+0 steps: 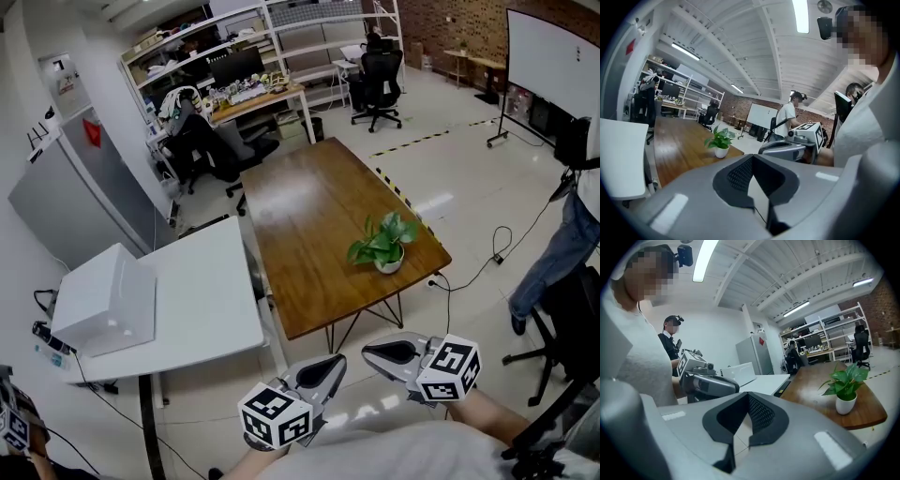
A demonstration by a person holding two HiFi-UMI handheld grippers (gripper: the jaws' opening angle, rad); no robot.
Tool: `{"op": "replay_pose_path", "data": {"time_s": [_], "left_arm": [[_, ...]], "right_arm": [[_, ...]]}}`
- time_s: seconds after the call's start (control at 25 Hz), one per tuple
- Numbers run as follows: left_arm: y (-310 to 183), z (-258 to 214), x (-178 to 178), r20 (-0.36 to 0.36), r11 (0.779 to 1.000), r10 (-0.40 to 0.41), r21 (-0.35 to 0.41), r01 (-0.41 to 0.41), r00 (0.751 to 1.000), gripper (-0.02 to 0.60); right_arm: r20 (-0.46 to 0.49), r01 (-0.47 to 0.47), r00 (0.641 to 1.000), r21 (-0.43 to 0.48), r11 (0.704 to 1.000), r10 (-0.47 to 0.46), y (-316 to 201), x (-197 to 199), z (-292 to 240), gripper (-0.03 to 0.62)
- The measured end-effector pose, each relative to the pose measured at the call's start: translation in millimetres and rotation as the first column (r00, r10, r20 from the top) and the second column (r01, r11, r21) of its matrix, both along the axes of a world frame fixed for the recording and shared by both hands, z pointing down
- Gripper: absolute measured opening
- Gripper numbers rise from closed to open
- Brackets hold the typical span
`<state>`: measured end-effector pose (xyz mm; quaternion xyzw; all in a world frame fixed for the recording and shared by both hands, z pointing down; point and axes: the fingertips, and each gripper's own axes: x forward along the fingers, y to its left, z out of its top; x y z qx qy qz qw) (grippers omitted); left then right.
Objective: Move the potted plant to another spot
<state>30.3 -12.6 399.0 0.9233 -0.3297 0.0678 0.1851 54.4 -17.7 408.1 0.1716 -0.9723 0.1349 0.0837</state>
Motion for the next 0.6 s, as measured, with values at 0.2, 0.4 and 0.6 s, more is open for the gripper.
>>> {"op": "replay_pose_path", "data": {"time_s": [0.2,0.4,0.6], "left_arm": [[5.8,0.1,-7.2,-0.003,1.0,-0.009,-0.003,0.009,1.0,-0.003],[11.3,1.8,-12.6,-0.006,1.0,-0.019,-0.006,0.019,1.0,-0.003],[17.7,0.4,-10.5,-0.007,1.0,-0.027,-0.005,0.027,1.0,-0.003]], "right_arm": [[-0.004,0.003,1.0,0.001,1.0,-0.003,4.2,-6.2,-0.6,0.003],[-0.013,0.01,1.0,0.002,1.0,-0.01,8.6,-10.2,1.4,0.003],[-0.016,0.015,1.0,0.004,1.0,-0.015,14.2,-7.5,0.2,0.003]]}}
